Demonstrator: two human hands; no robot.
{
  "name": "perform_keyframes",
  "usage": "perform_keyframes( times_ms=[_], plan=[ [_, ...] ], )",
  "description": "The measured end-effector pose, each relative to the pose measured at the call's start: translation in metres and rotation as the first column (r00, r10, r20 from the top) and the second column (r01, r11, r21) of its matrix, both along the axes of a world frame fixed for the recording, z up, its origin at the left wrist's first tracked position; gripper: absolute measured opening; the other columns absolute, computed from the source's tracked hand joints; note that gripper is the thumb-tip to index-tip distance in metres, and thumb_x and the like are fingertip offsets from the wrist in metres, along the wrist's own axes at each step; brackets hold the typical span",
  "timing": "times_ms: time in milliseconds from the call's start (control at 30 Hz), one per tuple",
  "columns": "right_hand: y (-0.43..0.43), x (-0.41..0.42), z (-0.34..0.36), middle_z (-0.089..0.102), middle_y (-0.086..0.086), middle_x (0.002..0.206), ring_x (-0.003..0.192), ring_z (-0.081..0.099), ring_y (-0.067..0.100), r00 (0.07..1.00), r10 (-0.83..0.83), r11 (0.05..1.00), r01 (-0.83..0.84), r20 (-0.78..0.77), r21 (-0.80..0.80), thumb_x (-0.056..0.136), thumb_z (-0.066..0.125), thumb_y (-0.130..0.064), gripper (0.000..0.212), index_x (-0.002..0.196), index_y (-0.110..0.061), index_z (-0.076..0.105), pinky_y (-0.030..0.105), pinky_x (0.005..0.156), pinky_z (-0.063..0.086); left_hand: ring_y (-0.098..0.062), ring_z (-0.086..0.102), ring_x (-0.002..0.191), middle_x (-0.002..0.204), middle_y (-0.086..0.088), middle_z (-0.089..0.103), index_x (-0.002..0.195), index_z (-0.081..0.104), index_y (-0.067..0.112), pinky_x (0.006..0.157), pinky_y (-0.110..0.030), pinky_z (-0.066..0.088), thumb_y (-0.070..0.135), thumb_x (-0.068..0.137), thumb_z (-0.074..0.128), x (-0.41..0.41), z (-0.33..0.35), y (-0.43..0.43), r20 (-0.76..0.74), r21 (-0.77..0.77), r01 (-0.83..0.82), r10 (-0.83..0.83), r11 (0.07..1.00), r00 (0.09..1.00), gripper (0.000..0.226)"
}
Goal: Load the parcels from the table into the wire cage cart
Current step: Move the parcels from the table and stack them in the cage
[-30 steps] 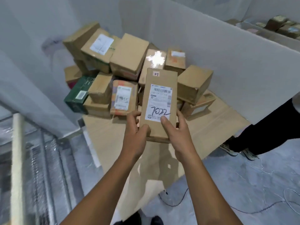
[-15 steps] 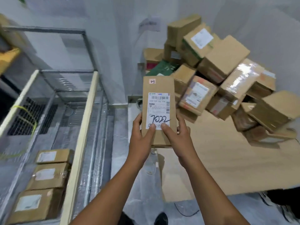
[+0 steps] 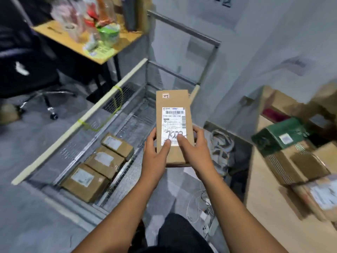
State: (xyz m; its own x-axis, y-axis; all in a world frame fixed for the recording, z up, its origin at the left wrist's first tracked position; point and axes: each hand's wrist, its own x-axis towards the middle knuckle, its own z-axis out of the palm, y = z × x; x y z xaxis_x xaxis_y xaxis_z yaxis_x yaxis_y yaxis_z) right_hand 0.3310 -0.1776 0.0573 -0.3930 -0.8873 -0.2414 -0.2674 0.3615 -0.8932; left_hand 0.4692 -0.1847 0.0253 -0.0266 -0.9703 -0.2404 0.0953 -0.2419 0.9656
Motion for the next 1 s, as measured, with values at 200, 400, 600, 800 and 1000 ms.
perform_keyframes(
  times_ms=[200, 400, 600, 800, 1000],
  plan=[
    [-0.095, 0.041, -0.028, 0.059, 0.0, 0.132, 0.118, 0.062, 0.016, 0.968, 0.248, 0.967, -0.244, -0.04, 0.079, 0.073, 0.064, -0.069, 0.052, 0.117, -0.047, 0.046, 0.047, 0.104, 0.053, -0.003, 0.065, 0.111, 0.13, 0.022, 0.058, 0.118, 0.047, 0.069, 0.088, -0.033, 0.056, 0.041, 0.097, 0.067, 0.038, -0.025, -0.055, 0.008, 0.103, -0.245, 0.245, 0.964, 0.969, 0.04],
    [-0.204, 0.035, -0.083, 0.066, -0.018, 0.123, 0.11, 0.066, 0.007, 0.874, 0.486, 0.851, -0.479, 0.021, 0.216, 0.097, 0.067, -0.049, 0.041, 0.133, -0.041, 0.051, 0.033, 0.093, 0.054, -0.004, 0.066, 0.113, 0.133, 0.015, 0.062, 0.132, 0.051, 0.054, 0.096, -0.04, 0.058, 0.046, 0.09, 0.069, 0.019, -0.069, -0.13, 0.043, 0.207, -0.456, 0.457, 0.866, 0.888, 0.046],
    [-0.314, 0.025, -0.156, 0.07, -0.015, 0.121, 0.103, 0.069, 0.003, 0.74, 0.659, 0.677, -0.662, 0.137, 0.32, 0.097, 0.069, -0.048, 0.046, 0.14, -0.036, 0.056, 0.022, 0.078, 0.053, -0.009, 0.062, 0.118, 0.137, 0.014, 0.059, 0.144, 0.044, 0.046, 0.09, -0.026, 0.054, 0.057, 0.093, 0.062, -0.003, -0.121, -0.212, 0.244, 0.319, -0.569, 0.514, 0.758, 0.822, 0.055],
    [-0.396, 0.024, -0.271, 0.074, -0.016, 0.112, 0.094, 0.073, 0.006, 0.643, 0.753, 0.553, -0.734, 0.141, 0.394, 0.1, 0.069, -0.039, 0.044, 0.142, -0.035, 0.056, 0.013, 0.064, 0.053, -0.016, 0.051, 0.131, 0.145, 0.002, 0.053, 0.151, 0.044, 0.032, 0.105, -0.036, 0.047, 0.041, 0.102, 0.059, 0.008, -0.233, -0.271, 0.487, 0.358, -0.538, 0.339, 0.763, 0.805, 0.052],
    [-0.435, 0.029, -0.431, 0.067, -0.012, 0.12, 0.102, 0.068, 0.011, 0.657, 0.75, 0.582, -0.709, 0.072, 0.399, 0.098, 0.07, -0.041, 0.063, 0.154, -0.029, 0.045, 0.02, 0.074, 0.055, -0.033, 0.03, 0.149, 0.155, -0.011, 0.045, 0.149, 0.044, 0.017, 0.127, -0.05, 0.008, 0.062, 0.096, 0.03, 0.058, -0.405, -0.283, 0.789, 0.473, -0.373, -0.196, 0.798, 0.582, 0.071]
  ],
)
